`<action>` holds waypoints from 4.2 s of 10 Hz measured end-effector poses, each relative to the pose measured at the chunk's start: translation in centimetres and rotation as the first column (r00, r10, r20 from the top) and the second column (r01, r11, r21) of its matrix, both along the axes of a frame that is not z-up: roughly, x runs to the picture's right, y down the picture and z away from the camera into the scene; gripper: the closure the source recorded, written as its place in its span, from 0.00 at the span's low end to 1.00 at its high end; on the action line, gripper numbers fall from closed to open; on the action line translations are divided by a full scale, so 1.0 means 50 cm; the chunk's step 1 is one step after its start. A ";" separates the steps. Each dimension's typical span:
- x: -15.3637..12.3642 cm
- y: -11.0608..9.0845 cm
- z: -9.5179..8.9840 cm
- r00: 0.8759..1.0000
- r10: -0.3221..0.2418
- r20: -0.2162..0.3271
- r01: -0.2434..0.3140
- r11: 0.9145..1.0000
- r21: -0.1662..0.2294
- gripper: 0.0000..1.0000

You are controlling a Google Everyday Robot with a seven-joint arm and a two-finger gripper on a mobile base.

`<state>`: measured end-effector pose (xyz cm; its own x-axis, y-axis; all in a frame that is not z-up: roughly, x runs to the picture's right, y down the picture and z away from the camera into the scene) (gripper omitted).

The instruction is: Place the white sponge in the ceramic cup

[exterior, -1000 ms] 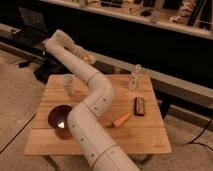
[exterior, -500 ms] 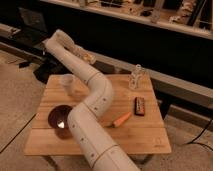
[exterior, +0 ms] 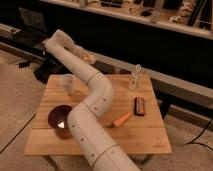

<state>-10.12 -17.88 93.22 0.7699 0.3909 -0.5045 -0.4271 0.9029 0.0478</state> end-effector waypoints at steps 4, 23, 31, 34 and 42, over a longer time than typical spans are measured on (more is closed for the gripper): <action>0.000 0.000 0.000 1.000 0.000 0.000 0.000 1.000 0.000 1.00; 0.001 -0.081 -0.101 0.998 0.045 -0.038 -0.045 0.999 0.002 1.00; 0.010 -0.163 -0.250 0.998 0.045 -0.037 -0.044 0.999 0.003 1.00; 0.008 -0.158 -0.246 0.998 0.058 -0.027 -0.058 0.998 -0.002 1.00; -0.062 -0.066 -0.197 0.998 0.043 0.048 -0.035 0.988 -0.149 1.00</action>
